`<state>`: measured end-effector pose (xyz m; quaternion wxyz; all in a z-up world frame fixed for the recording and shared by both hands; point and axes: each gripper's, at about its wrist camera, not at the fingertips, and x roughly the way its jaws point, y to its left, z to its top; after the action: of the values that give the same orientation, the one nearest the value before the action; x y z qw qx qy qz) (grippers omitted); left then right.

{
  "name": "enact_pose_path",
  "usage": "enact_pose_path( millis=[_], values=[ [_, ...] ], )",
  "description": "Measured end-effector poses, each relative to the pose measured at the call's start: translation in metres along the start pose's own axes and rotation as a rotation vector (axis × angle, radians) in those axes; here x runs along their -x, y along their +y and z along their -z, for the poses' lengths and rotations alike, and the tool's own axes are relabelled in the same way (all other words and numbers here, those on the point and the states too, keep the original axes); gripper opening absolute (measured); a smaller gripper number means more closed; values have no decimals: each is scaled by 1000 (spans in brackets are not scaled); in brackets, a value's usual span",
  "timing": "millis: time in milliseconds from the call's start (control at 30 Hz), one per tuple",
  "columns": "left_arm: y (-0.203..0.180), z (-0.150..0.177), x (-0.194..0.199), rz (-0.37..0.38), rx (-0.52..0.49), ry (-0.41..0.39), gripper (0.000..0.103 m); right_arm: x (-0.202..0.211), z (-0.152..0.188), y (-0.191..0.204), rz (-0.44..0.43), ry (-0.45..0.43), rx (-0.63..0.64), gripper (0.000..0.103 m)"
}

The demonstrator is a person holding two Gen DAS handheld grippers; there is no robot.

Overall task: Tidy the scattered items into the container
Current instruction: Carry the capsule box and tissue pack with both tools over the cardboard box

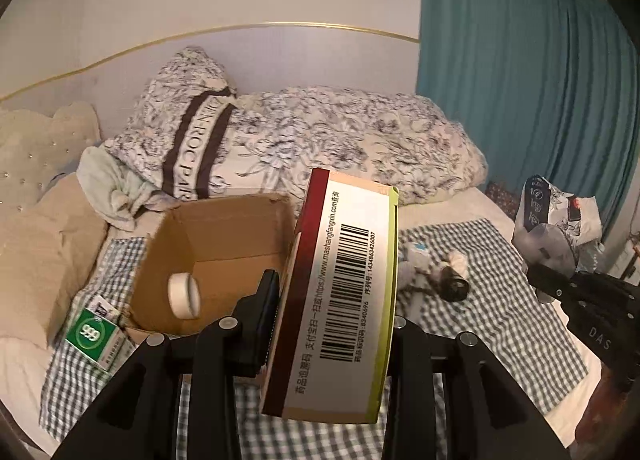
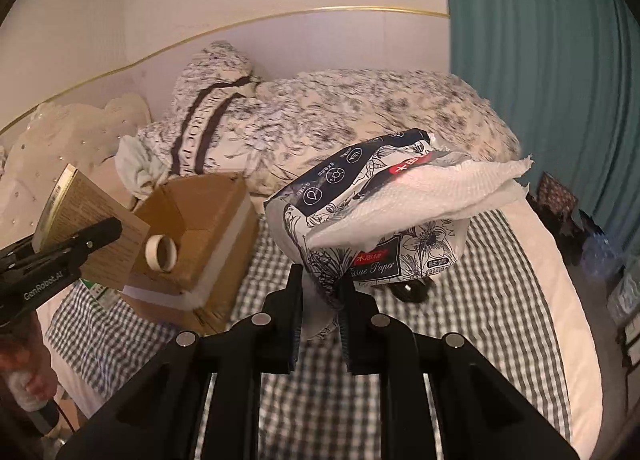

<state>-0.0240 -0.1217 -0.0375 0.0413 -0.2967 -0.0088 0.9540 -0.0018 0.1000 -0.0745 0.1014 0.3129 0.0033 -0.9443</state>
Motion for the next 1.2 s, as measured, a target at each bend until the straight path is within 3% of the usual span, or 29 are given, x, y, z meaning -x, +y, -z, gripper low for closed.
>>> enact_pose_path(
  millis=[400,867,1200],
  values=[
    [61,-11,-9,-84,54,-7,35,-37,-29,68,-112,2,96,15],
    [103,-22,-31,-125,81,3,35,-75,-54,126,-214,21,165,15],
    [126,-19,-75,-121,84,105,35,-128,-61,169,-288,119,208,15]
  ],
)
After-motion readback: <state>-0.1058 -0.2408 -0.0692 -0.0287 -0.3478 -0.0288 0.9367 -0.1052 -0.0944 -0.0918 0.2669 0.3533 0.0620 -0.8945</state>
